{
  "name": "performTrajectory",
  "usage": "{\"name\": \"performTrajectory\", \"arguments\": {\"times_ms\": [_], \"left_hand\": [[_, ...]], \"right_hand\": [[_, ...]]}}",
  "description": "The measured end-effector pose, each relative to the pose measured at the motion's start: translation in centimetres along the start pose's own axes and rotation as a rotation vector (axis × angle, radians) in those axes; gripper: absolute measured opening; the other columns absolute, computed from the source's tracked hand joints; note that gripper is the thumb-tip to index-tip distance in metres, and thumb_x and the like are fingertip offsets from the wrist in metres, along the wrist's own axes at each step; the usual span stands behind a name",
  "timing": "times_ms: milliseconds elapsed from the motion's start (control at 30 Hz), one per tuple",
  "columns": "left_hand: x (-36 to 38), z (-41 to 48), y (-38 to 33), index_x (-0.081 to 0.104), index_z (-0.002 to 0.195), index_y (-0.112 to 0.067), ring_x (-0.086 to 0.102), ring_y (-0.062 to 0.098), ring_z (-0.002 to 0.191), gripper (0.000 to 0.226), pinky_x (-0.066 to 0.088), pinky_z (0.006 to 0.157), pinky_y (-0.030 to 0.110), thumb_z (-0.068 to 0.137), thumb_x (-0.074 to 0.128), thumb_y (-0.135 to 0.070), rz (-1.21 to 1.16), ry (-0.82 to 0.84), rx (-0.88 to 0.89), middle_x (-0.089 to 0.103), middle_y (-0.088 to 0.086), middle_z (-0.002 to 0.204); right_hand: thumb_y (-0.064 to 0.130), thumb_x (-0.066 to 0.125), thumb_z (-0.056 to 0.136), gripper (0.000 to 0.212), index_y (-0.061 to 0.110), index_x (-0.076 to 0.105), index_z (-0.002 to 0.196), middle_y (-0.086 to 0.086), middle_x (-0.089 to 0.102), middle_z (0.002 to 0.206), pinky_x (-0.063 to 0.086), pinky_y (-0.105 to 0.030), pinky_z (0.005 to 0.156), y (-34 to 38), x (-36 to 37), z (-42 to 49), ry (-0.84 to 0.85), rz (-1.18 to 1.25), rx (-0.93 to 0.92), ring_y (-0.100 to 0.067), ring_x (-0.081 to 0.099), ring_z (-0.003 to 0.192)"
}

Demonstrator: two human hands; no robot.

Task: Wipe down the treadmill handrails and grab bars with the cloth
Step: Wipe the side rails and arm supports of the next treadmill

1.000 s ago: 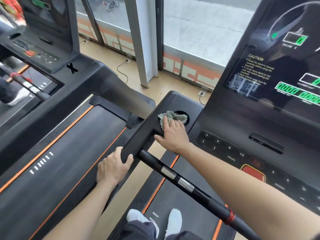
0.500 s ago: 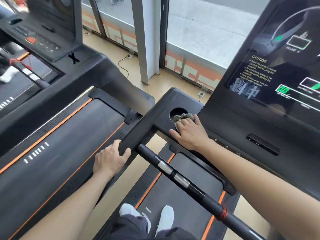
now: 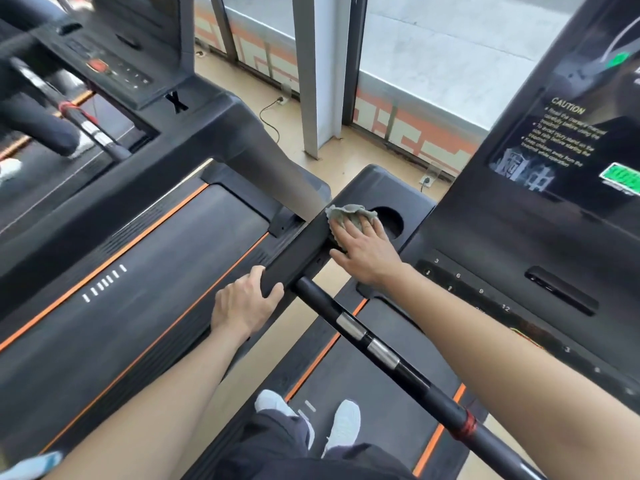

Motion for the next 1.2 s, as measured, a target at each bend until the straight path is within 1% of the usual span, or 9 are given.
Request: {"name": "performTrajectory", "arguments": {"times_ms": [233,400,467,567,667,767,900,1067,1200], "left_hand": [[0.2,0.0,0.1,0.049,0.14,-0.021,0.066,0.038,0.102,0.058,0.048,0.086,0.043,0.098,0.041,-0.059,-0.005,-0.016,0.012,0.072,0.012,0.118],[0.1,0.1,0.1,0.049,0.141,-0.022,0.066,0.037,0.105,0.058,0.046,0.085,0.041,0.097,0.044,-0.06,-0.012,-0.007,0.003,0.072,0.011,0.119],[0.1,0.1,0.2,0.049,0.141,-0.024,0.065,0.037,0.107,0.058,0.045,0.087,0.041,0.097,0.045,-0.06,-0.03,0.003,-0.011,0.071,0.01,0.121],[0.2,0.2,0.7,0.048,0.143,-0.032,0.063,0.034,0.114,0.055,0.043,0.091,0.04,0.096,0.045,-0.061,-0.091,0.043,-0.051,0.069,0.005,0.127],[0.3,0.5,1.2,0.05,0.141,-0.038,0.06,0.028,0.122,0.052,0.044,0.097,0.04,0.093,0.048,-0.06,-0.241,0.084,-0.094,0.064,-0.005,0.135],[-0.9,0.9,1.0,0.061,0.126,-0.031,0.06,0.021,0.115,0.05,0.047,0.096,0.041,0.084,0.047,-0.054,-0.421,-0.121,-0.068,0.066,-0.008,0.122],[-3.0,2.2,-3.8,0.067,0.11,-0.022,0.057,0.021,0.098,0.03,0.049,0.088,0.042,0.085,0.056,-0.035,-0.37,-0.405,0.245,0.066,-0.004,0.108],[-0.3,6.2,-7.8,0.042,0.153,-0.024,0.043,0.022,0.139,0.061,0.041,0.112,0.044,0.097,0.062,-0.039,-0.227,0.025,0.352,0.043,-0.002,0.157],[-0.5,6.8,-6.5,0.028,0.16,-0.031,0.038,0.018,0.146,0.072,0.034,0.116,0.035,0.098,0.063,-0.038,-0.256,0.154,0.291,0.034,-0.007,0.163]], "right_hand": [[0.054,0.017,0.103,0.067,0.028,-0.002,0.161,0.0,-0.001,0.169,-0.009,-0.049,0.124,-3.4,-0.2,1.9,-0.024,0.03,0.155,-0.028,-0.008,0.155],[0.044,0.032,0.103,0.062,0.031,0.012,0.16,0.005,0.012,0.168,-0.013,-0.056,0.12,0.2,-0.7,1.7,-0.045,0.053,-0.009,-0.031,-0.003,0.155],[0.037,0.037,0.103,0.057,0.037,0.021,0.157,0.01,0.021,0.166,-0.003,-0.06,0.12,2.6,-0.7,1.3,-0.01,0.1,-0.168,-0.034,0.004,0.154],[0.026,0.04,0.093,0.065,0.043,0.025,0.154,0.007,0.035,0.159,0.029,-0.055,0.114,5.1,-1.4,0.7,0.016,0.248,-0.365,-0.031,0.031,0.146],[0.012,0.053,0.085,0.068,0.032,0.045,0.149,-0.002,0.046,0.153,0.038,-0.045,0.112,4.5,-2.6,0.7,-0.061,0.459,-0.295,-0.026,0.044,0.138],[0.012,0.064,0.086,0.043,0.02,0.067,0.128,0.0,0.063,0.134,0.048,-0.048,0.1,2.3,-2.2,0.9,-0.168,0.366,-0.208,-0.029,0.055,0.123],[0.025,0.074,0.083,0.048,0.021,0.066,0.13,0.0,0.056,0.142,0.043,-0.044,0.103,0.7,-0.7,0.8,-0.147,0.235,-0.125,-0.029,0.045,0.134],[0.022,0.074,0.082,0.058,0.023,0.06,0.137,-0.004,0.05,0.149,0.036,-0.047,0.11,0.8,0.3,0.6,-0.246,0.204,-0.039,-0.031,0.04,0.14],[0.016,0.077,0.076,0.052,0.016,0.066,0.127,-0.009,0.056,0.142,0.038,-0.05,0.108,2.1,0.4,0.4,-0.338,0.255,-0.017,-0.035,0.044,0.136]]}}
Point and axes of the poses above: each hand's wrist, its own z-axis towards the middle knuckle, its own x-axis out of the palm, y = z × x, the point moved 4 cm from there along z, towards the middle knuckle
